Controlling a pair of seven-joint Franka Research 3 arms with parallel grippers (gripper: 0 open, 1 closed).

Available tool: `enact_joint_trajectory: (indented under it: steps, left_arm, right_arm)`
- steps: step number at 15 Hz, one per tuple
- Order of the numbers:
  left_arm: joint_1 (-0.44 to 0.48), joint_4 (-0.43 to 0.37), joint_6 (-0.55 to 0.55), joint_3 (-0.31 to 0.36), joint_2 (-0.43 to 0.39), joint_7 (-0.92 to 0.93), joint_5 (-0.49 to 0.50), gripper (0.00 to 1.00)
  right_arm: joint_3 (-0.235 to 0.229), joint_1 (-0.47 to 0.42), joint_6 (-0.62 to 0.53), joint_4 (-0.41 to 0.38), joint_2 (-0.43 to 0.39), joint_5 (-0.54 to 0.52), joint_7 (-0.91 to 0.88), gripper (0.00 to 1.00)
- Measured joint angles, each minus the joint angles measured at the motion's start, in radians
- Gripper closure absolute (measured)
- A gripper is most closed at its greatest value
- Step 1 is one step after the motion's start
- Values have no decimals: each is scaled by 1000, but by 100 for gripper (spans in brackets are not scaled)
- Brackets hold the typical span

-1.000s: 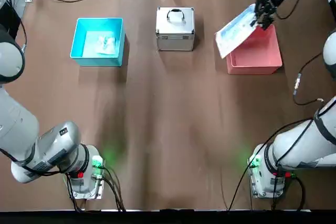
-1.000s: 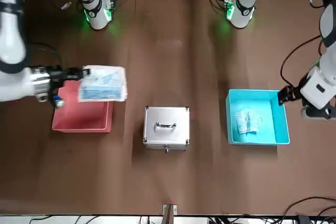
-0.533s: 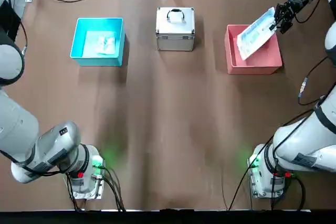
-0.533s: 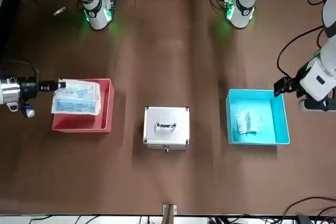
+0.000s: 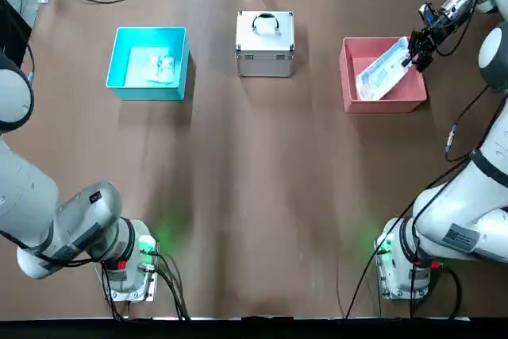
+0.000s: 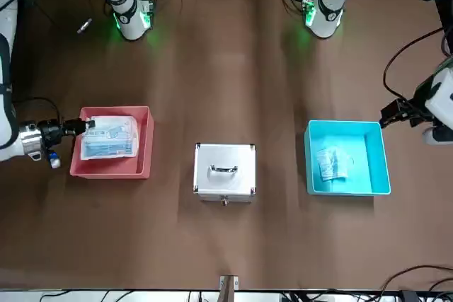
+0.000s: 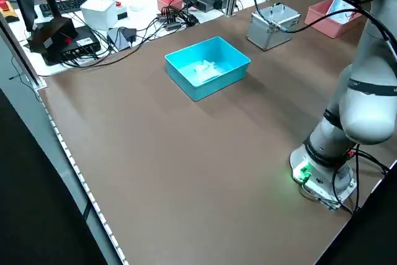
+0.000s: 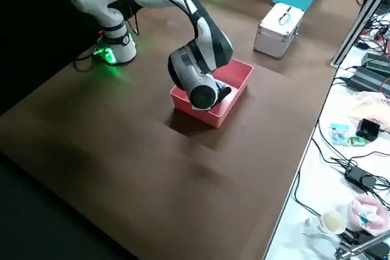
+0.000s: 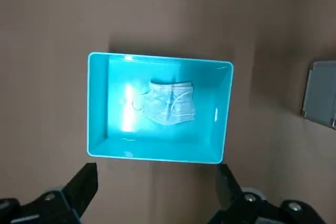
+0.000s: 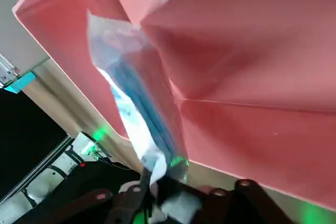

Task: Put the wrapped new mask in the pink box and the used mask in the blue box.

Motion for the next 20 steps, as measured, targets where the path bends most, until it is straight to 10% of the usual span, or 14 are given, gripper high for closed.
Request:
enact_joint_trajectory:
  steps: [6,10,20]
  left_arm:
    - [-2,4,-18,-22,-7,6,0,0]
    - [-10,1,-30,-63,-39,5,0,0]
    - [-29,-4,-33,-31,-49,6,0,0]
  right_arm:
    - [2,-3,-7,44,4,0,0,37]
    - [6,9,-71,214,-5,-73,0,2]
    - [6,112,-95,475,-131,-292,56,1]
